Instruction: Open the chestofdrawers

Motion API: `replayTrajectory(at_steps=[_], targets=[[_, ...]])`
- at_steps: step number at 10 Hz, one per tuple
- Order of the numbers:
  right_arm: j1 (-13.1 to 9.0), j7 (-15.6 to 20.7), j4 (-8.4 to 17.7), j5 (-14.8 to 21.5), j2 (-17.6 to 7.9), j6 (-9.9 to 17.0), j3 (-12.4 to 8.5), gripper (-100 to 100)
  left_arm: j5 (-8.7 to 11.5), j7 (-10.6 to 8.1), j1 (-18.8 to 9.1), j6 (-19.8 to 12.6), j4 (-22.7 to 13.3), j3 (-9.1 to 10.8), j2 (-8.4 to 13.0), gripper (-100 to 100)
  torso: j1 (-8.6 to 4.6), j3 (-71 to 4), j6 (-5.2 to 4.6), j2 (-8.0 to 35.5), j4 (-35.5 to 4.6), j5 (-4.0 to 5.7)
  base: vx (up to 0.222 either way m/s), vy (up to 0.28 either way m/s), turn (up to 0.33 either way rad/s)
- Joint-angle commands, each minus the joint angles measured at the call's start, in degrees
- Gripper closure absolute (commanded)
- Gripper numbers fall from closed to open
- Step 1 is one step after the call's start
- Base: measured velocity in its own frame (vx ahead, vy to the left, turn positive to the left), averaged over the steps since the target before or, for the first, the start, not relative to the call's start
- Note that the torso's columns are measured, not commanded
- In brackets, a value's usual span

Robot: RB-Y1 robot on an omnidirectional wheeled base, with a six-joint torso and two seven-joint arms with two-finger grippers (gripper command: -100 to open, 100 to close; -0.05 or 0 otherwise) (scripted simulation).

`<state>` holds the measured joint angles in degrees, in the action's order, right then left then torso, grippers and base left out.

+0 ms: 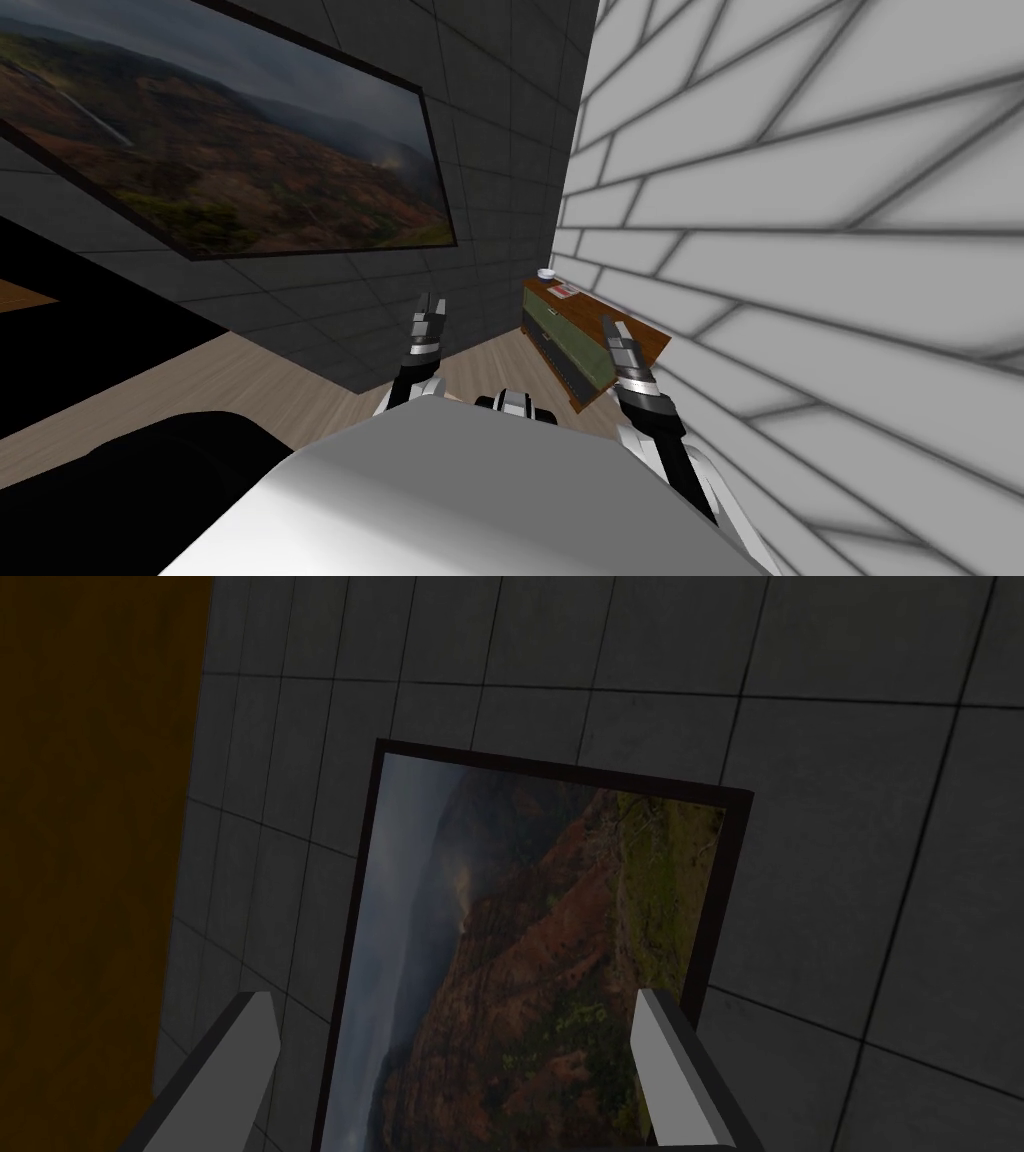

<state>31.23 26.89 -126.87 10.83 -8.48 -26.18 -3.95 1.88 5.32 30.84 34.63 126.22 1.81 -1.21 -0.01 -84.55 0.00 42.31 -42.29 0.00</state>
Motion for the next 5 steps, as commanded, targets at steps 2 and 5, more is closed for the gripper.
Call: replayTrajectory(at_steps=[2, 5], targets=[[0.9, 5.7, 1.3, 3.0, -1.0, -0.1, -0.5, -100, 0.0, 0.00, 0.0, 0.0, 0.0, 0.00, 0.0, 0, 0.03, 0.0, 0.00, 0.0, 0.0, -0.01, 0.059, 0.013, 0.033], [1.4, 10.1, 2.0, 4.5, -1.4, -0.1, -0.8, -100, 0.0, 0.00, 0.0, 0.0, 0.0, 0.00, 0.0, 0, 0.03, 0.0, 0.01, -0.1, 0.0, 0.00, 0.072, 0.017, 0.026]])
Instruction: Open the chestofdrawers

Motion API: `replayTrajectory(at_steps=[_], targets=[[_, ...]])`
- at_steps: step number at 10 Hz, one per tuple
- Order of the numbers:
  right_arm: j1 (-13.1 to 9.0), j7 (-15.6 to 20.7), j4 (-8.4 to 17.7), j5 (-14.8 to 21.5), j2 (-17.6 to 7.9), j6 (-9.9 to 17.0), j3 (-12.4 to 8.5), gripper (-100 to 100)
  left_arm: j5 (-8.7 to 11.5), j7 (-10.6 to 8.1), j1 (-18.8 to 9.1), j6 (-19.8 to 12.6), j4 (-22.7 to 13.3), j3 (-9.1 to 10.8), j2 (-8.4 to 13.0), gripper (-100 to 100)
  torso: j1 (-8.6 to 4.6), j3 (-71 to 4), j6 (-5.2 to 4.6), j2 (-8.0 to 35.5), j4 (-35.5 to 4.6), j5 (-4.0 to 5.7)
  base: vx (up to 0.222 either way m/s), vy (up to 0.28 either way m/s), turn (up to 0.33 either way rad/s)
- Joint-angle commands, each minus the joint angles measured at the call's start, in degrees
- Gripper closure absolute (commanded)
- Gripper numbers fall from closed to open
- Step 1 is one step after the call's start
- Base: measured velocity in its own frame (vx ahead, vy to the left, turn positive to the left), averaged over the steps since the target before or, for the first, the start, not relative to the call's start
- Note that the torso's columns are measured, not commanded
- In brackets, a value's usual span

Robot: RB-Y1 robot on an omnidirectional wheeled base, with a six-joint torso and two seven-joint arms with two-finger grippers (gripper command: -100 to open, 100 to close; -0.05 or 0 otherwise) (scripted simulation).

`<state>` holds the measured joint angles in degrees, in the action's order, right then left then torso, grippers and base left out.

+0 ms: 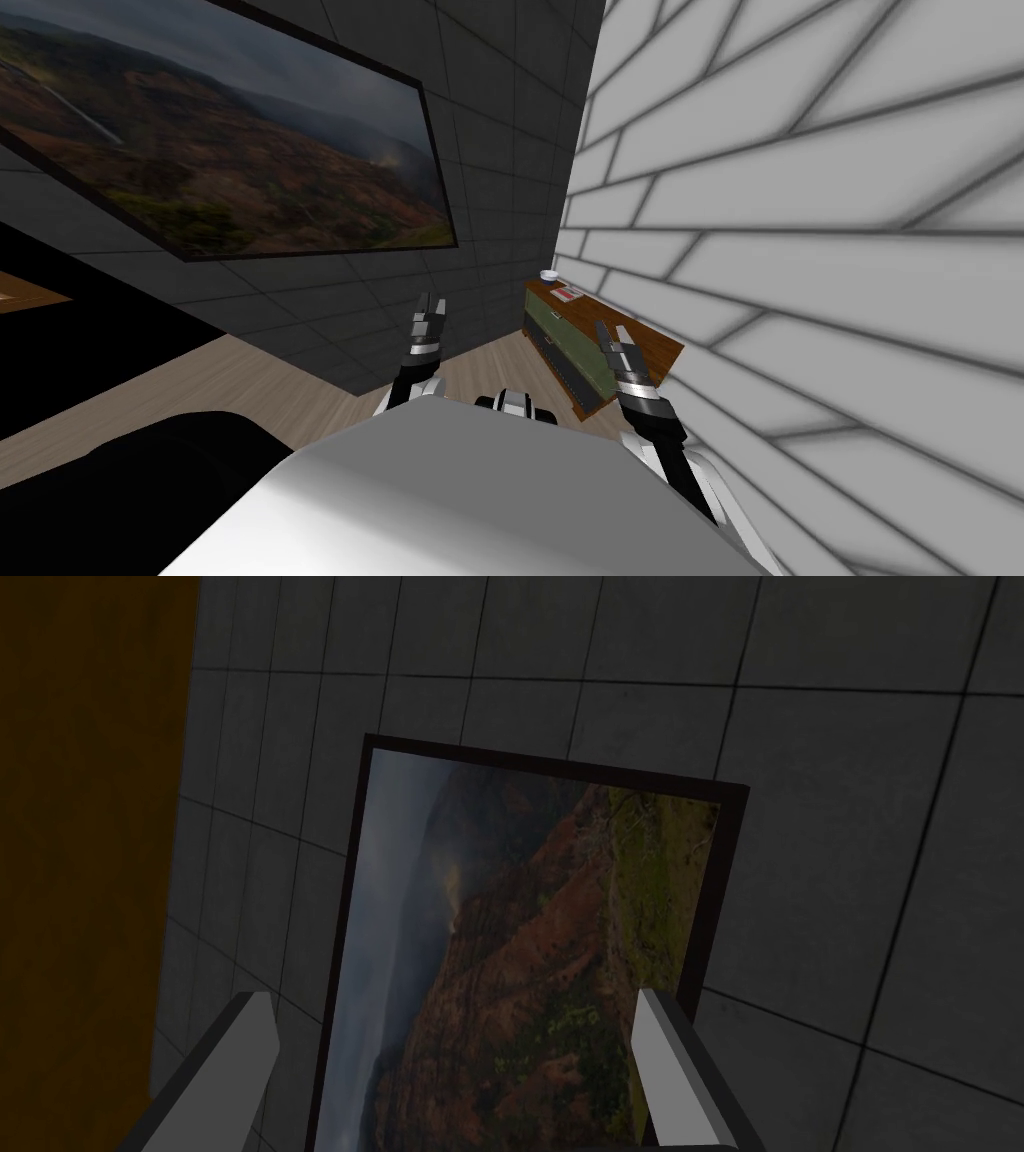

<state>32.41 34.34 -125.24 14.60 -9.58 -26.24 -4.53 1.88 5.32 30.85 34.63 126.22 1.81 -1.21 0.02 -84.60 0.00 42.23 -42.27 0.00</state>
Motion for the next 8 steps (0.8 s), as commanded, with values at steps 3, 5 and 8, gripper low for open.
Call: replayTrajectory(at_steps=[3, 5, 8], targets=[[1.2, 7.5, 1.8, 3.8, -0.9, -0.2, -0.7, -100, 0.0, 0.00, 0.0, 0.0, 0.0, 0.00, 0.0, 0, -0.03, 0.1, -0.01, 0.1, 0.0, 0.00, 0.071, 0.017, 0.033], [1.7, 10.9, 2.5, 5.4, -1.3, -0.2, -1.0, -100, 0.0, 0.00, 0.0, 0.0, 0.0, 0.00, 0.0, 0, -0.03, 0.0, -0.01, 0.1, 0.0, 0.01, 0.065, 0.016, 0.033], [2.2, 15.2, 3.4, 7.1, -1.6, -0.3, -1.3, -100, 0.0, 0.00, 0.0, 0.0, 0.0, 0.00, 0.0, 0, -0.03, 0.1, -0.01, 0.1, 0.0, 0.00, 0.054, 0.012, 0.024]])
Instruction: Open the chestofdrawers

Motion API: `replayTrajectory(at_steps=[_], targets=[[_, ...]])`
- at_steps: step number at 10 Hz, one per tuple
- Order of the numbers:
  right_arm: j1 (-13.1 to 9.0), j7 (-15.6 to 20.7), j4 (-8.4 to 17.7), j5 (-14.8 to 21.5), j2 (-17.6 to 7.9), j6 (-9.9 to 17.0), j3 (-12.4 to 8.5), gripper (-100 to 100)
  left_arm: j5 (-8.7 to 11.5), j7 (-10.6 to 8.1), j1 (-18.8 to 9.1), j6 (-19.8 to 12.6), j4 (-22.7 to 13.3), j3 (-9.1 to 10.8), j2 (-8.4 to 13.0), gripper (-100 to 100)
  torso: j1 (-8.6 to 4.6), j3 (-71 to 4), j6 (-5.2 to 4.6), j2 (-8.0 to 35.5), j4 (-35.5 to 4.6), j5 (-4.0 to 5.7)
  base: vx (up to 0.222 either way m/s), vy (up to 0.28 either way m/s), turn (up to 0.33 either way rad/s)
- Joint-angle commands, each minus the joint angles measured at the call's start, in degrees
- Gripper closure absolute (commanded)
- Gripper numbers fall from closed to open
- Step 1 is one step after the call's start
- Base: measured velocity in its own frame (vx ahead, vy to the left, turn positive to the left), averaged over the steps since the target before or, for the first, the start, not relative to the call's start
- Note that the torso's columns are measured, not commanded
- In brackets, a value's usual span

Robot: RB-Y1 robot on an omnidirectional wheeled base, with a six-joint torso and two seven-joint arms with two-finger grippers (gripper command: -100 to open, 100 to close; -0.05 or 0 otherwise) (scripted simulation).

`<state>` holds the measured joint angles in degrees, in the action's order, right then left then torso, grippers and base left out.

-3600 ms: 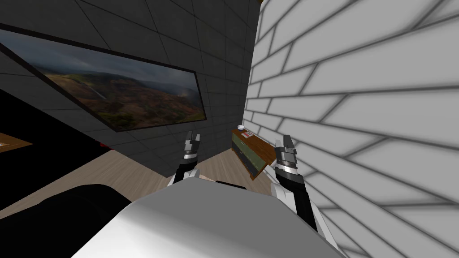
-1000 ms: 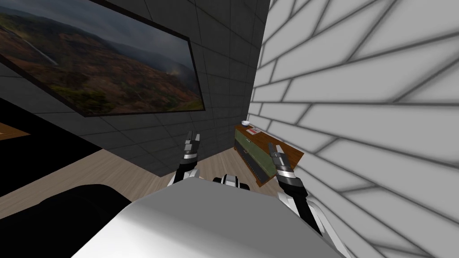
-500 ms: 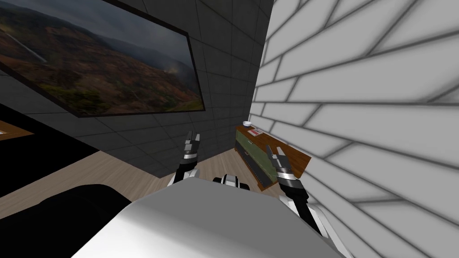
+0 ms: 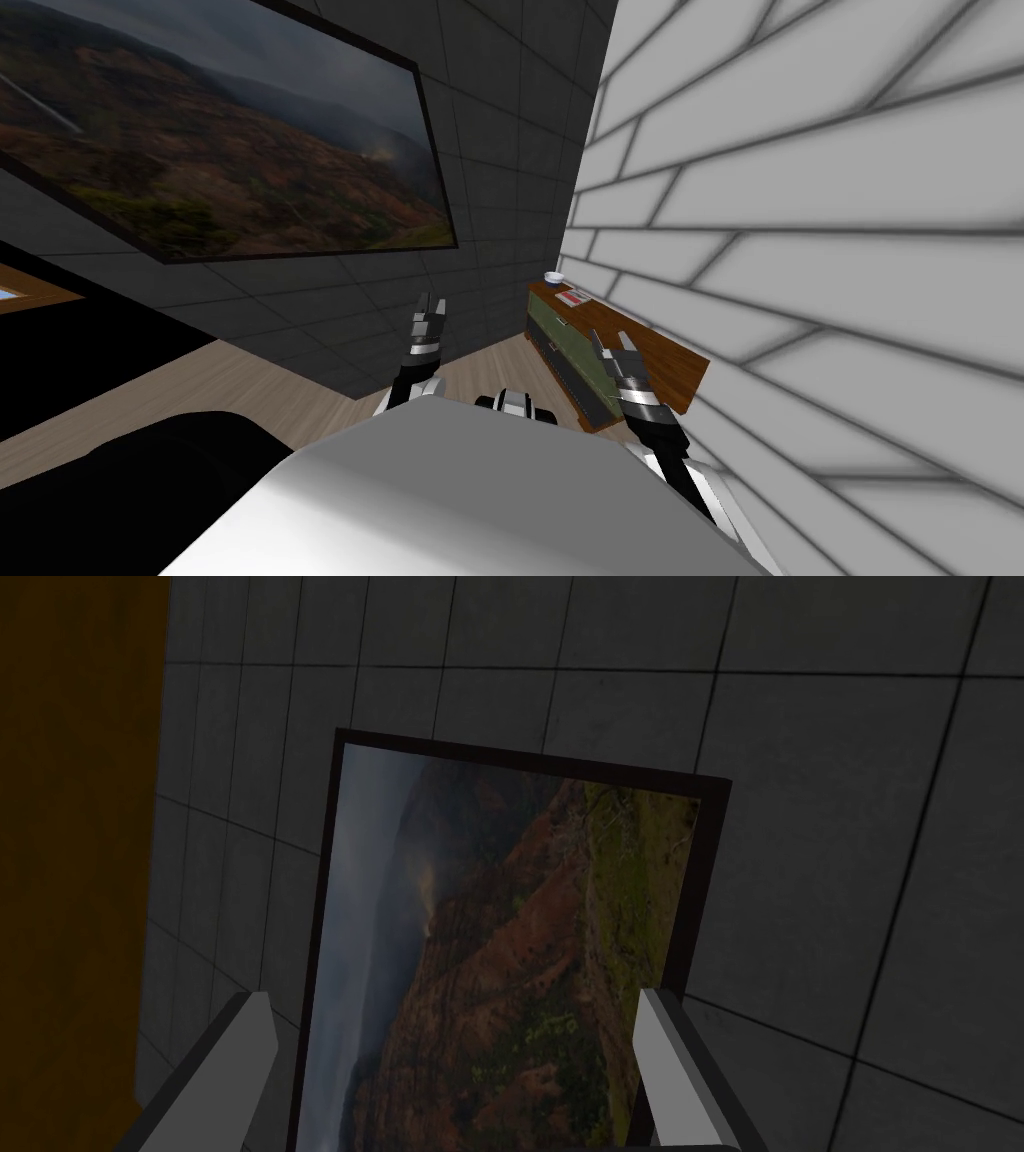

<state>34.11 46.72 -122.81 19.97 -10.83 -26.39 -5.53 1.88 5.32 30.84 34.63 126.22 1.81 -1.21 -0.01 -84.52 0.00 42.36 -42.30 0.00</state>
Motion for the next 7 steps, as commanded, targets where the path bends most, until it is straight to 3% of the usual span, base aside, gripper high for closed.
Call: replayTrajectory(at_steps=[1, 7], targets=[[0.5, 4.1, 0.9, 1.7, -0.3, -0.1, -0.3, -100, 0.0, 0.00, 0.0, 0.0, 0.0, 0.00, 0.0, 0, -0.01, 0.0, 0.01, -0.1, 0.0, 0.01, 0.065, 0.013, 0.023], [2.0, 13.1, 3.8, 6.7, -1.6, -0.2, -1.2, -100, 0.0, 0.00, 0.0, 0.0, 0.0, 0.00, 0.0, 0, 0.01, -0.1, 0.00, -0.1, 0.0, 0.00, 0.067, 0.015, 0.029]])
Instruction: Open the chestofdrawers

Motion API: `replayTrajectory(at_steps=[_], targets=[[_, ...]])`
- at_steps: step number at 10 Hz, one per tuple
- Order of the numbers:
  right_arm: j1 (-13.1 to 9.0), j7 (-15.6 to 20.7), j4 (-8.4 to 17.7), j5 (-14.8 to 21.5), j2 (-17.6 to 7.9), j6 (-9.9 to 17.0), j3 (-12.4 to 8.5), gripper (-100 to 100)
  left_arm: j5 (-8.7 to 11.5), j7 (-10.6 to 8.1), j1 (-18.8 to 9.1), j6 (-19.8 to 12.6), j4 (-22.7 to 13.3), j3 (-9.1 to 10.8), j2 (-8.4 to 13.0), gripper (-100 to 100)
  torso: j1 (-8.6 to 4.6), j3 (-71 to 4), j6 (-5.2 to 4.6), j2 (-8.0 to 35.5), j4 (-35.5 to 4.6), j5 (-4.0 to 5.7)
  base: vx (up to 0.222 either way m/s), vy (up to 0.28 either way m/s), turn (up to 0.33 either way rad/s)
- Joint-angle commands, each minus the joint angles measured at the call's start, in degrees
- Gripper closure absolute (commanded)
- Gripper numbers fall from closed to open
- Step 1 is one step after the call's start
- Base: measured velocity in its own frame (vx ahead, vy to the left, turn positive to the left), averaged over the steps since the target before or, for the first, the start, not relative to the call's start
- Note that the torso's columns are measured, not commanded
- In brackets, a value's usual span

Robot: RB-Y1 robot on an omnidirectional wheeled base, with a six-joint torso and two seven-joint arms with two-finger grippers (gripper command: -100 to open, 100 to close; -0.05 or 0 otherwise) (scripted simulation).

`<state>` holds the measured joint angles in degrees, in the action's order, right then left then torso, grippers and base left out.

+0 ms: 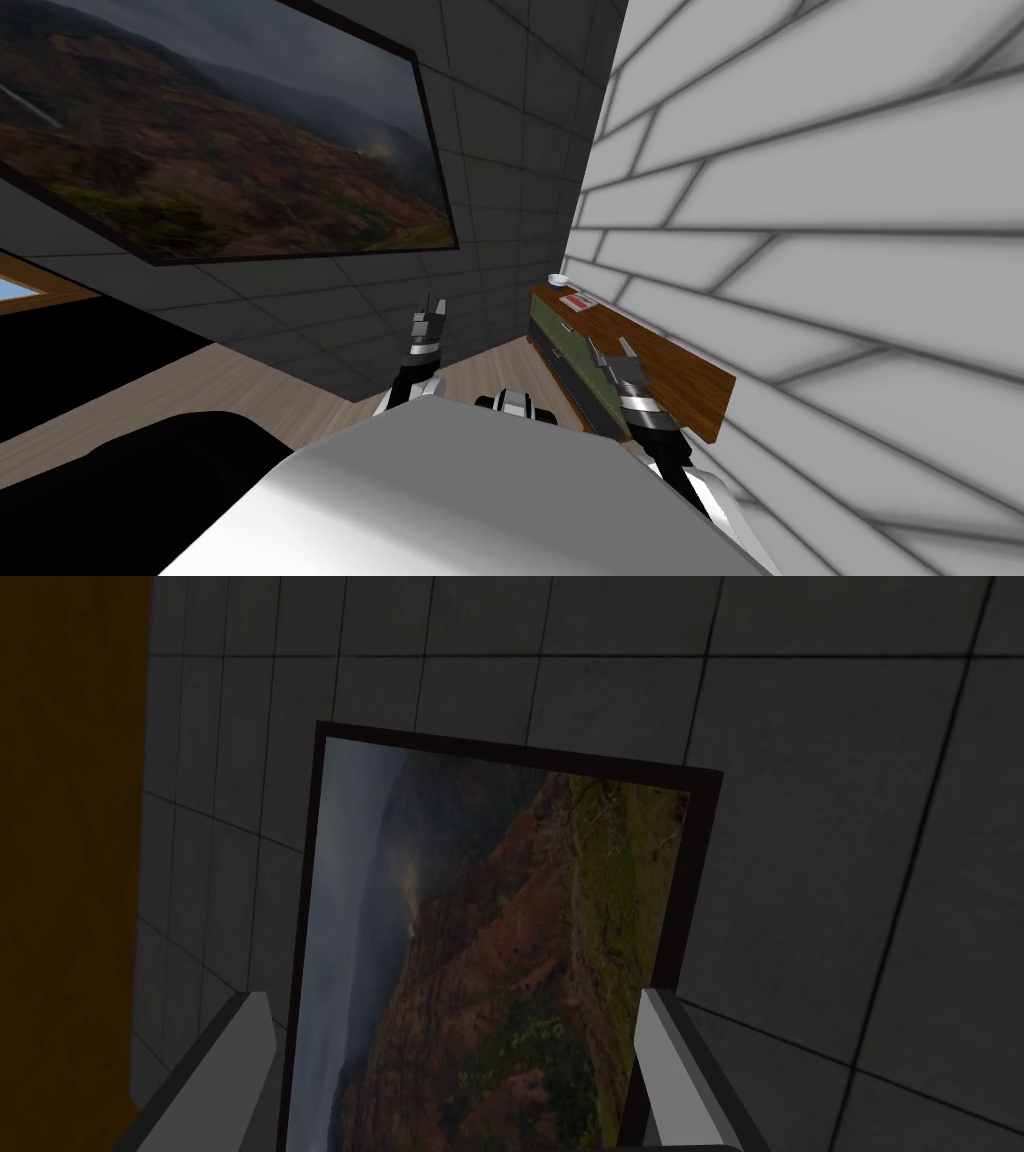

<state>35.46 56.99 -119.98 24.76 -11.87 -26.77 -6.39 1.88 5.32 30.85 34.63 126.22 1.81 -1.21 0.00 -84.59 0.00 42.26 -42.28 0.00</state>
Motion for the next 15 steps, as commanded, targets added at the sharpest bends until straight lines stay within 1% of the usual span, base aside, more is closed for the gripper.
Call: replayTrajectory(at_steps=[1, 2, 3, 4, 5, 6, 7, 8, 9, 10, 11, 12, 13, 14, 15], targets=[[0.6, 4.5, 0.9, 1.9, -0.5, 0.1, -0.3, -100, 0.0, 0.00, 0.0, 0.0, 0.0, 0.00, 0.0, 0, 0.01, -0.1, 0.01, -0.1, 0.0, 0.00, 0.078, 0.013, 0.027], [1.1, 6.1, 2.0, 3.6, -1.0, 0.1, -0.6, -100, 0.0, 0.00, 0.0, 0.0, 0.0, 0.00, 0.0, 0, 0.01, 0.0, 0.00, 0.0, 0.0, 0.00, 0.075, 0.017, 0.044], [1.1, 7.8, 2.0, 3.6, -1.0, 0.1, -0.6, -100, 0.0, 0.00, 0.0, 0.0, 0.0, 0.00, 0.0, 0, 0.02, 0.0, 0.00, 0.0, 0.0, 0.00, 0.065, 0.018, 0.024], [1.1, 8.4, 2.0, 3.6, -1.0, 0.1, -0.6, -100, 0.0, 0.00, 0.0, 0.0, 0.0, 0.00, 0.0, 0, 0.01, 0.1, 0.00, 0.1, 0.0, -0.01, 0.026, 0.007, -0.002], [1.6, 10.7, 3.1, 5.3, -1.5, 0.1, -0.9, -100, 0.0, 0.00, 0.0, 0.0, 0.0, 0.00, 0.0, 0, -0.02, 0.1, 0.00, 0.2, 0.0, 0.00, 0.054, 0.004, 0.047], [1.6, 12.1, 3.1, 5.3, -1.5, 0.1, -0.9, -100, 0.0, 0.00, 0.0, 0.0, 0.0, 0.00, 0.0, 0, -0.03, 0.0, 0.01, 0.1, 0.0, 0.01, 0.059, 0.007, 0.026], [2.0, 13.8, 4.4, 7.0, -2.1, 0.2, -1.2, -100, 0.0, 0.00, 0.0, 0.0, 0.0, 0.00, 0.0, 0, -0.01, 0.0, 0.01, 0.0, 0.0, 0.00, 0.073, 0.011, 0.047], [2.0, 15.5, 4.4, 7.0, -2.1, 0.2, -1.2, -100, 0.0, 0.00, 0.0, 0.0, 0.0, 0.00, 0.0, 0, 0.01, 0.0, 0.01, -0.1, 0.0, 0.00, 0.074, 0.008, 0.022], [2.5, 17.1, 5.6, 8.7, -2.6, 0.2, -1.5, -100, 0.0, 0.00, 0.0, 0.0, 0.0, 0.00, 0.0, 0, 0.01, 0.0, 0.00, 0.0, 0.0, 0.00, 0.090, 0.015, 0.050], [2.5, 18.7, 5.6, 8.7, -2.6, 0.2, -1.5, -100, 0.0, 0.00, 0.0, 0.0, 0.0, 0.00, 0.0, 0, 0.02, 0.0, 0.01, 0.0, 0.0, 0.00, 0.083, 0.018, 0.022], [2.5, 19.5, 5.6, 8.7, -2.6, 0.2, -1.5, -100, 0.0, 0.00, 0.0, 0.0, 0.0, 0.00, 0.0, 0, 0.03, 0.0, 0.00, 0.0, 0.0, -0.01, 0.039, 0.012, -0.007], [2.9, 21.6, 6.9, 10.4, -3.1, 0.2, -1.7, -100, 0.0, 0.00, 0.0, 0.0, 0.0, 0.00, 0.0, 0, 0.00, 0.1, 0.00, 0.2, 0.0, 0.00, 0.050, 0.013, 0.042], [2.9, 23.1, 6.9, 10.4, -3.1, 0.2, -1.7, -100, 0.0, 0.00, 0.0, 0.0, 0.0, 0.00, 0.0, 0, -0.01, 0.1, 0.01, 0.1, 0.0, 0.01, 0.060, 0.011, 0.027], [3.3, 24.9, 8.3, 12.1, -3.6, 0.3, -2.0, -100, 0.0, 0.00, 0.0, 0.0, 0.0, 0.00, 0.0, 0, -0.01, 0.0, 0.00, 0.0, 0.0, 0.00, 0.075, 0.024, 0.050], [3.3, 26.4, 8.3, 12.1, -3.6, 0.3, -2.0, -100, 0.0, 0.00, 0.0, 0.0, 0.0, 0.00, 0.0, 0, 0.03, 0.0, 0.01, 0.0, 0.0, -0.01, 0.067, 0.010, 0.020]])
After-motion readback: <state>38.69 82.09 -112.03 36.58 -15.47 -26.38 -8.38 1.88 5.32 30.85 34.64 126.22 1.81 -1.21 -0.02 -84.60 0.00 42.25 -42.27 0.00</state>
